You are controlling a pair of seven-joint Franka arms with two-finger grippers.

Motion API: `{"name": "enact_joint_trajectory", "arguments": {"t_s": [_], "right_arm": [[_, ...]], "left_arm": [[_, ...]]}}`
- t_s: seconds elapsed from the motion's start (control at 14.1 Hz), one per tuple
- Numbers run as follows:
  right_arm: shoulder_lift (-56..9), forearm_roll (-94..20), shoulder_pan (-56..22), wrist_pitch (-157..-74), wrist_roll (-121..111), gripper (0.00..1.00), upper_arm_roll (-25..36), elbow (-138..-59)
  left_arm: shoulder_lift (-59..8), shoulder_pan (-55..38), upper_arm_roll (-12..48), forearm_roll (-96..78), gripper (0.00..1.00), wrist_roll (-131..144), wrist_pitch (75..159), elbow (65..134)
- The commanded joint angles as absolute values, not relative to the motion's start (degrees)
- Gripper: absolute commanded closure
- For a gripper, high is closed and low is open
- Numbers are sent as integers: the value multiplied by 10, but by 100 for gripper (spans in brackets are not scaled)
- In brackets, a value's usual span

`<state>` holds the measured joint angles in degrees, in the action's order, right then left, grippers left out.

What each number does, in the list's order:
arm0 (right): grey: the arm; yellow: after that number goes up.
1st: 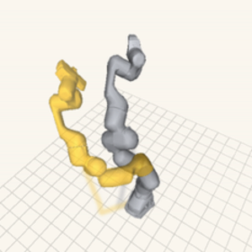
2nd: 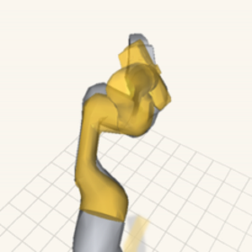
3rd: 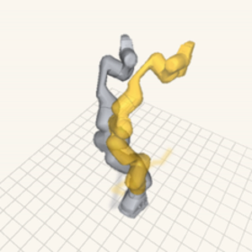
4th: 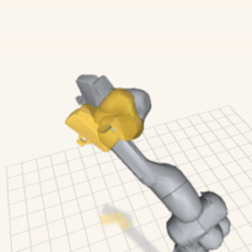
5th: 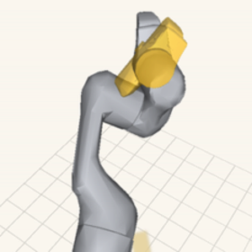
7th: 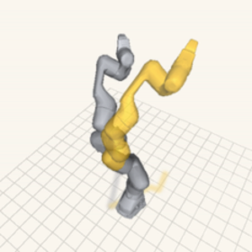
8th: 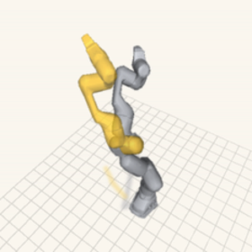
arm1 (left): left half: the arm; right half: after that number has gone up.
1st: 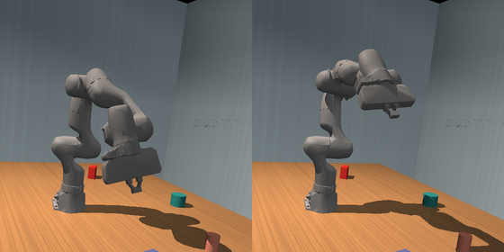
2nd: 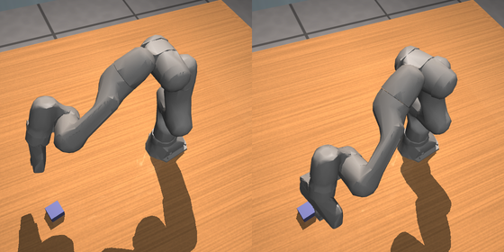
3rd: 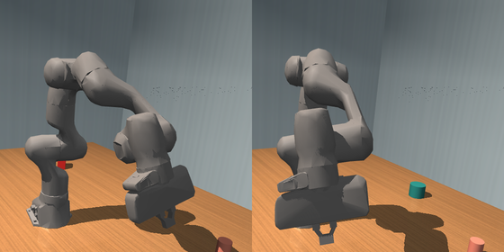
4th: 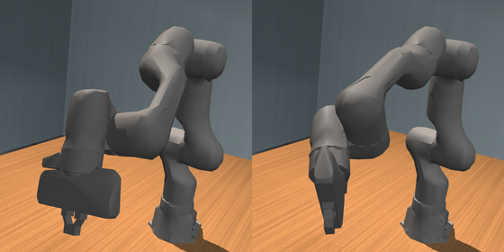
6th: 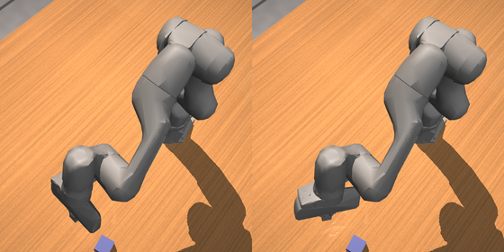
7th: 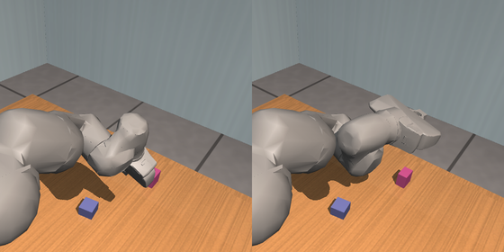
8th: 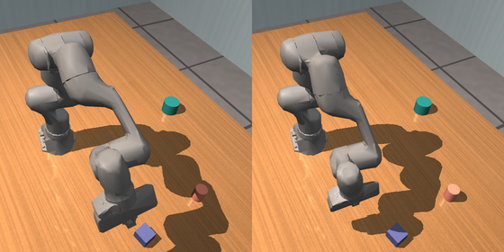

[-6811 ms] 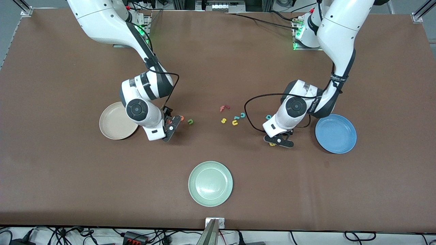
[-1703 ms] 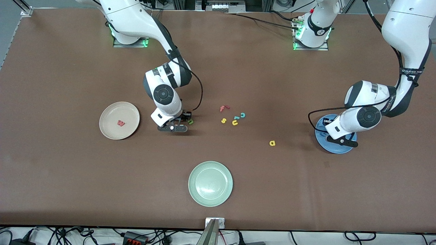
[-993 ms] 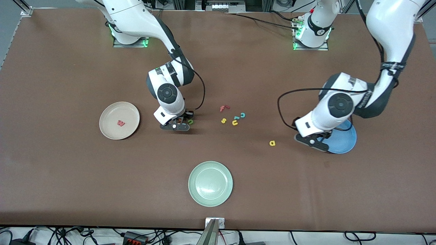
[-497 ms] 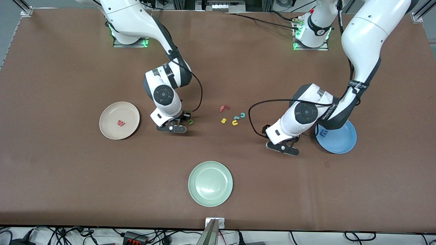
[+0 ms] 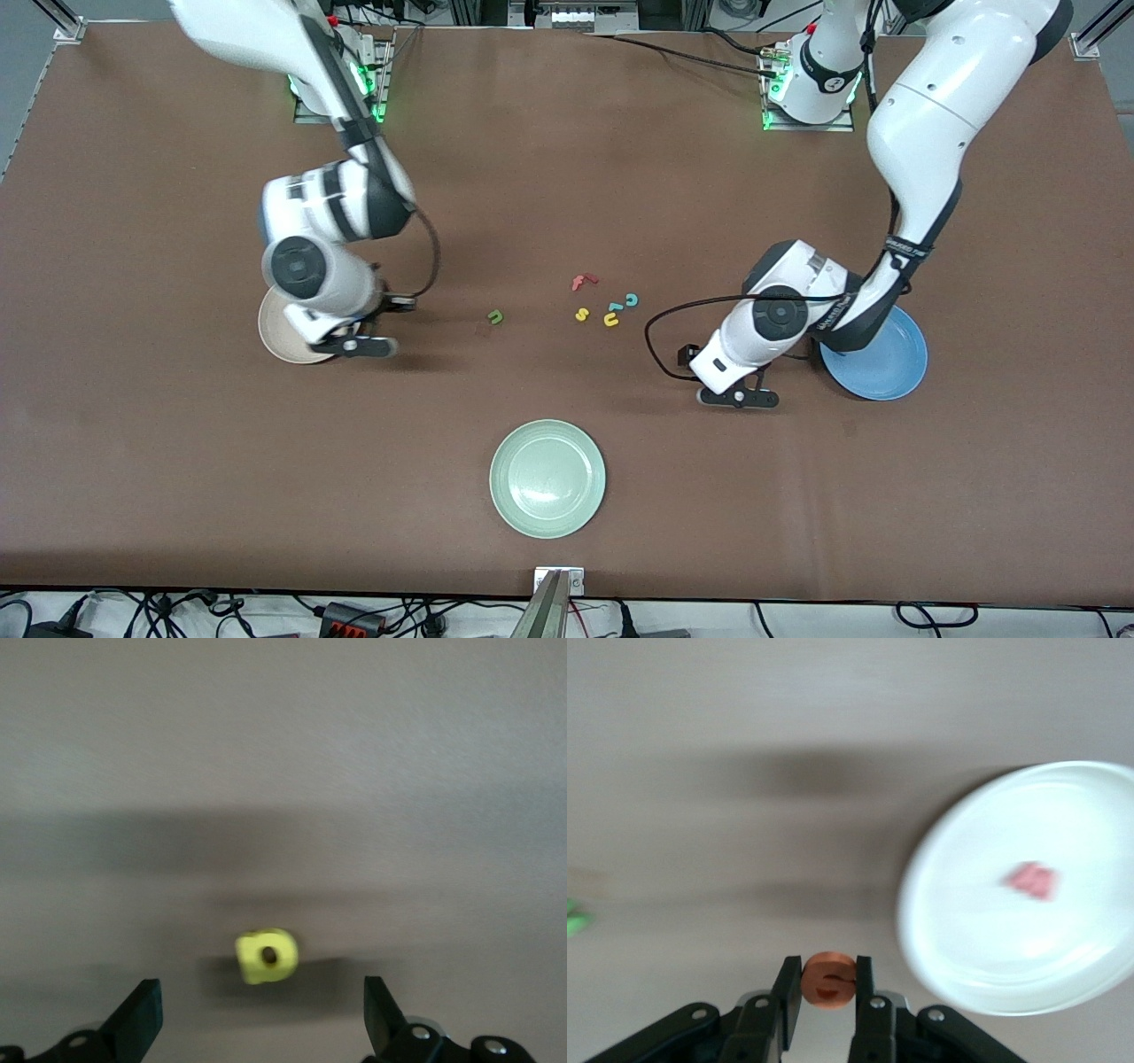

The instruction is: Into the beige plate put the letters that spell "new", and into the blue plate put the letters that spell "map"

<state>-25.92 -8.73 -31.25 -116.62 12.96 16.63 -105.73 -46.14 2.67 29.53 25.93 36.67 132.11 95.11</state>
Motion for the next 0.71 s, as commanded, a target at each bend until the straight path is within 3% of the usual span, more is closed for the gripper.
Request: {"name": "enact_joint_trajectory", "arguments": {"t_s": [0.0,0.07,0.21,0.28,0.35,0.64], "right_arm": [[-255,-87,-294,-1172,84,84,175,-1103],[-257,-87,-289,-1174,84,84,175,-1109],[-265,-87,-290,-1178,83,82,175,-1121],[-267,-87,-290,-1184,83,82,175,-1127],[-268,-86,-287,-1198,83,81,175,-1135],[-290,-86,-281,-1249,70,80,175,-1150]], "left_arm": [[-475,15,270,277,14,378,1352,934],[-475,17,270,276,26,377,1351,934],[-475,20,270,276,32,376,1350,938],[-474,21,270,276,55,376,1350,940],[-473,21,270,275,70,381,1348,941],[-469,24,272,275,90,377,1333,939]]}}
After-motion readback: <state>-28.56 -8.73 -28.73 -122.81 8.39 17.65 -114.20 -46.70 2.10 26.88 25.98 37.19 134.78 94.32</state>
